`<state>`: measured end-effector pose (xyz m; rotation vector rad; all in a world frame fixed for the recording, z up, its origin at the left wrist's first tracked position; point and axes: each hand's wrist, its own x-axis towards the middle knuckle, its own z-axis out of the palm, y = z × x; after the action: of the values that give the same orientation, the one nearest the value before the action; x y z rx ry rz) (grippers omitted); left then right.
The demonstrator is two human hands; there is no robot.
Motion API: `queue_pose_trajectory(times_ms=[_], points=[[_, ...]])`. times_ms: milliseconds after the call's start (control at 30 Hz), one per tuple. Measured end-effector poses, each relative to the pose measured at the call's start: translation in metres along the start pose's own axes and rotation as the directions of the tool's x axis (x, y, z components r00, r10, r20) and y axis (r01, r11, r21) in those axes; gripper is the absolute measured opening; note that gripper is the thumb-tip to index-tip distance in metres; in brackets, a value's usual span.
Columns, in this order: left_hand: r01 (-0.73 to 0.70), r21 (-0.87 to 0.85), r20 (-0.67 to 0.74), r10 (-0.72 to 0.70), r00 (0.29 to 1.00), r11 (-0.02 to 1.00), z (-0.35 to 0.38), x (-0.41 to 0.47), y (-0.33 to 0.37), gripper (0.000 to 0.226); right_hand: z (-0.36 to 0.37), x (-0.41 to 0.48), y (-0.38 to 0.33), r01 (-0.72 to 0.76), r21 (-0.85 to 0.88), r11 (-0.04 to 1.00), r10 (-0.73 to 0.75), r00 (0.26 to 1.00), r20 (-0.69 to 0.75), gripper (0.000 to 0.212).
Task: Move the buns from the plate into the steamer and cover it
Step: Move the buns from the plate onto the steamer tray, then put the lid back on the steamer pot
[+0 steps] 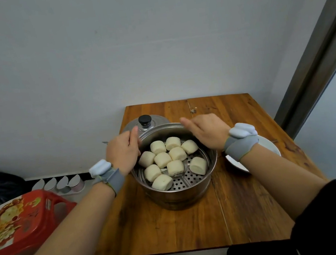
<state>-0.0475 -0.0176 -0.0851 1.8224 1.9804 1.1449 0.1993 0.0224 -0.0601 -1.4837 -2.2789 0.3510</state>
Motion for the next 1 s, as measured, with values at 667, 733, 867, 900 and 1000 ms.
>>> queue_pose_trajectory(times_ms=[667,733,867,900,1000], points=[[0.573,-0.098,0.379,-0.502,0.778,0.814,0.048,0.101,-0.103,0.041,0.063,0.168,0.003,-0.315,-0.122,0.941,0.329,0.772,0.544,0.062],[0.596,-0.146,0.411,-0.500,0.762,0.789,0.058,0.105,-0.111,0.034,0.072,0.179,0.007,-0.318,-0.129,0.939,0.332,0.751,0.571,0.057],[0.622,-0.210,0.464,-0.483,0.743,0.755,0.061,0.111,-0.122,0.053,0.089,0.188,0.016,-0.315,-0.120,0.941,0.326,0.756,0.568,0.031],[0.637,-0.219,0.464,-0.495,0.735,0.740,0.064,0.114,-0.127,0.059,0.093,0.189,0.018,-0.336,-0.107,0.936,0.335,0.752,0.568,0.033],[0.624,-0.235,0.471,-0.475,0.744,0.745,0.068,0.117,-0.128,0.061,0.097,0.192,0.021,-0.376,-0.101,0.921,0.371,0.768,0.523,0.040]])
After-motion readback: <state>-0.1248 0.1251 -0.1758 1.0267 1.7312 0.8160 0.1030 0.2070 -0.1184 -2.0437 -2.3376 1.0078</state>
